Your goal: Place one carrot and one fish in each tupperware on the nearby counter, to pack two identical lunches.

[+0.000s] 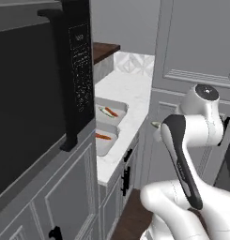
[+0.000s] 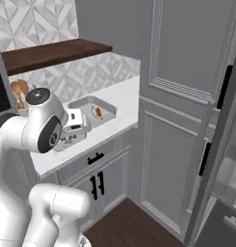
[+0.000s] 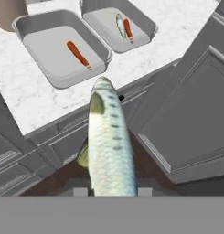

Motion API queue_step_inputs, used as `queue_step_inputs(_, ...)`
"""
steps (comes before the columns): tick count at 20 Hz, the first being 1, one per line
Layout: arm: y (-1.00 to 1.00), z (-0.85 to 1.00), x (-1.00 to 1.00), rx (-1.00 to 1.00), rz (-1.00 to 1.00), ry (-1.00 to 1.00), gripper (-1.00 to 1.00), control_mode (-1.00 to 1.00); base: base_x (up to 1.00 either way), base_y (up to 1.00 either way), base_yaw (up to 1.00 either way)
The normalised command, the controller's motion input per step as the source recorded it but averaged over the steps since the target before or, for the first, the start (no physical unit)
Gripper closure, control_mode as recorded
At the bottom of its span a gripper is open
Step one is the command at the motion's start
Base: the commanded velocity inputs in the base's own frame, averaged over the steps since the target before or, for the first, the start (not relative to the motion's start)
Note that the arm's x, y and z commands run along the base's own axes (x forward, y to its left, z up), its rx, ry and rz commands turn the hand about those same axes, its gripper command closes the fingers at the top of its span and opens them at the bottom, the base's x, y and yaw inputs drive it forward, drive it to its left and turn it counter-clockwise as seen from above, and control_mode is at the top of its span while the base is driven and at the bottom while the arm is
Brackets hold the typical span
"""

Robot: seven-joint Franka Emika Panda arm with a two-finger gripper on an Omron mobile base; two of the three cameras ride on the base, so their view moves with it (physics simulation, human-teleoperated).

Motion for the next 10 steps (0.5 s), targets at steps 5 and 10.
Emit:
queue_step_inputs(5, 0.0, 0.0, 0.0, 0.0, 0.0, 0.0, 1.0, 1.0, 1.0, -0.14, 0.19)
queue_step_inputs(10, 0.0, 0.0, 0.0, 0.0, 0.0, 0.0, 1.0, 1.0, 0.66, 0.48, 0.51)
